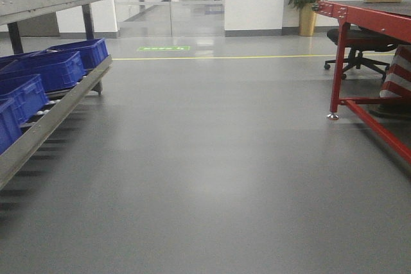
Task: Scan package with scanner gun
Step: 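Drive the base forward across the floor toward the red-framed table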
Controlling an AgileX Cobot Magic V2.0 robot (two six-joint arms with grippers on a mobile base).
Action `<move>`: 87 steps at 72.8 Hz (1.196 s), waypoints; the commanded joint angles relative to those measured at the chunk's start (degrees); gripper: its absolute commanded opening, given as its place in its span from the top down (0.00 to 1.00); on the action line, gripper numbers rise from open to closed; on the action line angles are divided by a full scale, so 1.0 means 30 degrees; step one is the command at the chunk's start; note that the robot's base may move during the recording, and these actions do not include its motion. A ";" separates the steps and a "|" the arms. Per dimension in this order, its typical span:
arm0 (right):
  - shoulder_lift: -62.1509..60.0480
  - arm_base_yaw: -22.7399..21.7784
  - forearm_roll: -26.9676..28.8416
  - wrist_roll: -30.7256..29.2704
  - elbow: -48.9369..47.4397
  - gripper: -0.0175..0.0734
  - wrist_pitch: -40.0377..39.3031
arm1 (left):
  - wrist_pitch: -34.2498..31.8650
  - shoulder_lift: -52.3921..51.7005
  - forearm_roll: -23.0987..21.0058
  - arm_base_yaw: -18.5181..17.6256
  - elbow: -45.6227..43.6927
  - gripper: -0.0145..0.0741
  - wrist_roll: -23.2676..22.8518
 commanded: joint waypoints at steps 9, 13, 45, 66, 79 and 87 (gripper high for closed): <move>-0.0078 -0.0112 -0.0076 -0.0072 0.0000 0.99 -0.0440 | -0.0328 -0.0079 0.0000 -0.0086 -0.0029 0.96 -0.0104; -0.0078 -0.0112 -0.0076 -0.0072 0.0000 0.99 -0.0440 | -0.0328 -0.0079 0.0000 -0.0086 -0.0029 0.96 -0.0104; -0.0078 -0.0112 -0.0076 -0.0072 0.0000 0.99 -0.0440 | -0.0328 -0.0079 0.0000 -0.0086 -0.0029 0.96 -0.0104; -0.0078 -0.0112 -0.0076 -0.0072 0.0000 0.99 -0.0440 | -0.0328 -0.0079 0.0000 -0.0086 -0.0029 0.96 -0.0104; -0.0078 -0.0112 -0.0076 -0.0072 0.0000 0.99 -0.0440 | -0.0328 -0.0079 0.0000 -0.0086 -0.0029 0.96 -0.0104; -0.0078 -0.0112 -0.0076 -0.0072 0.0000 0.99 -0.0440 | -0.0328 -0.0079 0.0000 -0.0086 -0.0029 0.96 -0.0104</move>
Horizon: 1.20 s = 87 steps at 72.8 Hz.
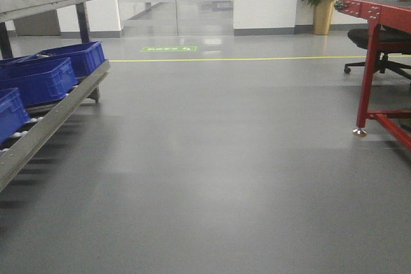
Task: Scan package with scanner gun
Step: 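Drive the base forward across the floor toward the red-framed table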
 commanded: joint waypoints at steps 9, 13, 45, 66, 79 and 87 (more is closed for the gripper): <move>-0.0078 -0.0112 -0.0076 -0.0037 0.0000 0.99 -0.0440 | -0.0328 -0.0079 0.0000 -0.0086 -0.0029 0.96 -0.0104; -0.0078 -0.0112 -0.0076 -0.0037 0.0000 0.99 -0.0440 | -0.0328 -0.0079 0.0000 -0.0086 -0.0029 0.96 -0.0104; -0.0078 -0.0112 -0.0076 -0.0037 0.0000 0.99 -0.0440 | -0.0328 -0.0079 0.0000 -0.0086 -0.0029 0.96 -0.0104; -0.0078 -0.0112 -0.0076 -0.0037 0.0000 0.99 -0.0440 | -0.0328 -0.0079 0.0000 -0.0086 -0.0029 0.96 -0.0104; -0.0078 -0.0112 -0.0076 -0.0037 0.0000 0.99 -0.0440 | -0.0328 -0.0079 0.0000 -0.0086 -0.0029 0.96 -0.0104; -0.0078 -0.0112 -0.0076 -0.0037 0.0000 0.99 -0.0440 | -0.0328 -0.0079 0.0000 -0.0086 -0.0029 0.96 -0.0104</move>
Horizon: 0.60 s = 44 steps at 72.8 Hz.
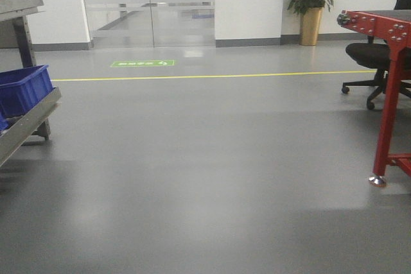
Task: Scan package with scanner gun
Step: 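Drive the base forward across the floor toward the red-framed table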
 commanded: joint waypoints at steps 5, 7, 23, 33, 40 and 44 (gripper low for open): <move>-0.0078 -0.0112 -0.0076 -0.0037 0.0000 0.99 -0.0440 | -0.0328 -0.0079 0.0000 -0.0086 -0.0029 0.96 -0.0104; -0.0078 -0.0112 -0.0076 -0.0037 0.0000 0.99 -0.0440 | -0.0328 -0.0079 0.0000 -0.0086 -0.0029 0.96 -0.0104; -0.0078 -0.0112 -0.0076 -0.0037 0.0000 0.99 -0.0440 | -0.0328 -0.0079 0.0000 -0.0086 -0.0029 0.96 -0.0104; -0.0078 -0.0112 -0.0076 -0.0037 0.0000 0.99 -0.0440 | -0.0328 -0.0079 0.0000 -0.0086 -0.0029 0.96 -0.0104; -0.0078 -0.0112 -0.0076 -0.0037 0.0000 0.99 -0.0440 | -0.0328 -0.0079 0.0000 -0.0086 -0.0029 0.96 -0.0104; -0.0078 -0.0112 -0.0076 -0.0037 0.0000 0.99 -0.0440 | -0.0328 -0.0079 0.0000 -0.0086 -0.0029 0.96 -0.0104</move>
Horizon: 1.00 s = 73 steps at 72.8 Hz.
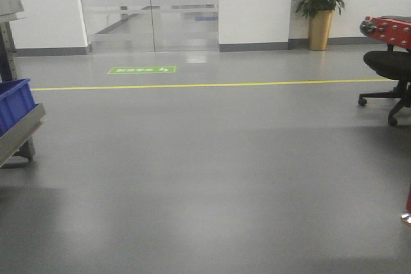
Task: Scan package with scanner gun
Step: 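Drive the base forward across the floor toward the red-framed table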
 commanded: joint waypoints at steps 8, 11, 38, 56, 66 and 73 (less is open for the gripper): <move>-0.0078 -0.0112 -0.0076 -0.0037 0.0000 0.99 -0.0440 | -0.0328 -0.0079 0.0000 -0.0086 -0.0029 0.96 -0.0104; -0.0078 -0.0112 -0.0076 -0.0037 0.0000 0.99 -0.0440 | -0.0328 -0.0079 0.0000 -0.0086 -0.0029 0.96 -0.0104; -0.0078 -0.0112 -0.0076 -0.0037 0.0000 0.99 -0.0440 | -0.0328 -0.0079 0.0000 -0.0086 -0.0029 0.96 -0.0104; -0.0078 -0.0112 -0.0076 -0.0037 0.0000 0.99 -0.0440 | -0.0328 -0.0079 0.0000 -0.0086 -0.0029 0.96 -0.0104; -0.0078 -0.0112 -0.0076 -0.0037 0.0000 0.99 -0.0440 | -0.0328 -0.0079 0.0000 -0.0086 -0.0029 0.96 -0.0104; -0.0078 -0.0112 -0.0076 -0.0037 0.0000 0.99 -0.0440 | -0.0328 -0.0079 0.0000 -0.0086 -0.0029 0.96 -0.0104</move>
